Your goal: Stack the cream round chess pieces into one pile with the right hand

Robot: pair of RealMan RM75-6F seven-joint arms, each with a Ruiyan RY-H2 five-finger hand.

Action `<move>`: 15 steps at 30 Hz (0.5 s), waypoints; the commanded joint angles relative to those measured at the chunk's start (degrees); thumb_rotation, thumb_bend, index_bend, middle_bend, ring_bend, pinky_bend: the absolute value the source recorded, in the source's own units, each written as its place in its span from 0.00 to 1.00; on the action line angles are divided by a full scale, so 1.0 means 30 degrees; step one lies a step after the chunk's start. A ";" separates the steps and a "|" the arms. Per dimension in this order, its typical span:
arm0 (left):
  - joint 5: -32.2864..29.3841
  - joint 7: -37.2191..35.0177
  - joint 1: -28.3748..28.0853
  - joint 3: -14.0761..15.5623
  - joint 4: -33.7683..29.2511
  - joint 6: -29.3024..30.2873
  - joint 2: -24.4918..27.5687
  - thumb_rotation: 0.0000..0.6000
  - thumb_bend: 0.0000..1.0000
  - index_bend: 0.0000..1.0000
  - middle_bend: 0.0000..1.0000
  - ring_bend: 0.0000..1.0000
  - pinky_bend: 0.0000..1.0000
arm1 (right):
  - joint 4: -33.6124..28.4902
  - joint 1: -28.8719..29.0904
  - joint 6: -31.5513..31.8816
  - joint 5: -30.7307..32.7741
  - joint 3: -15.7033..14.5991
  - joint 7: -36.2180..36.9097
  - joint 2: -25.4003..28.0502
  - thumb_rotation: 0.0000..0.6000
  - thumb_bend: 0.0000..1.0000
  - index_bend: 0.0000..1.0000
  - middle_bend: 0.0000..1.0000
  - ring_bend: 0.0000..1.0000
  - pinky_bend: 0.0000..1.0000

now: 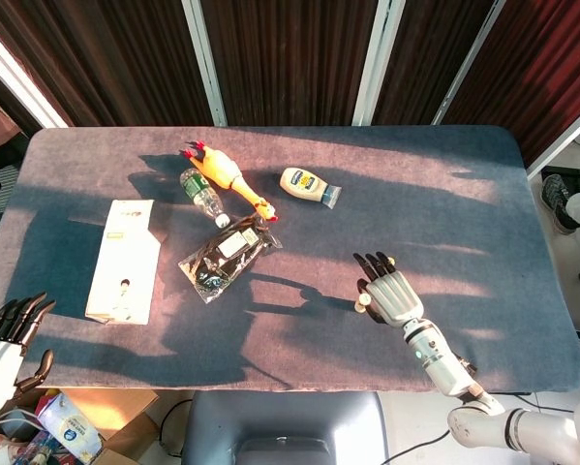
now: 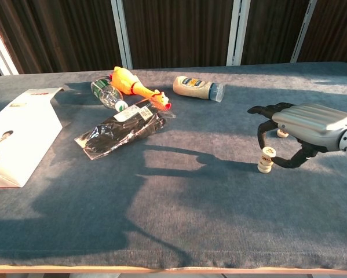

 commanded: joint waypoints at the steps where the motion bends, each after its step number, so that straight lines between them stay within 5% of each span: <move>1: 0.0012 -0.0041 0.0005 0.0004 0.0018 0.0018 0.0007 1.00 0.54 0.00 0.00 0.00 0.03 | -0.0004 -0.0002 -0.0071 -0.0067 0.0016 -0.0036 -0.0094 1.00 0.50 0.63 0.06 0.00 0.05; 15: 0.0008 -0.0206 0.0043 0.0007 0.0056 0.0088 0.0060 1.00 0.54 0.00 0.00 0.00 0.03 | -0.0105 -0.0154 -0.0116 -0.0296 0.0149 -0.0177 -0.0157 1.00 0.50 0.55 0.06 0.00 0.04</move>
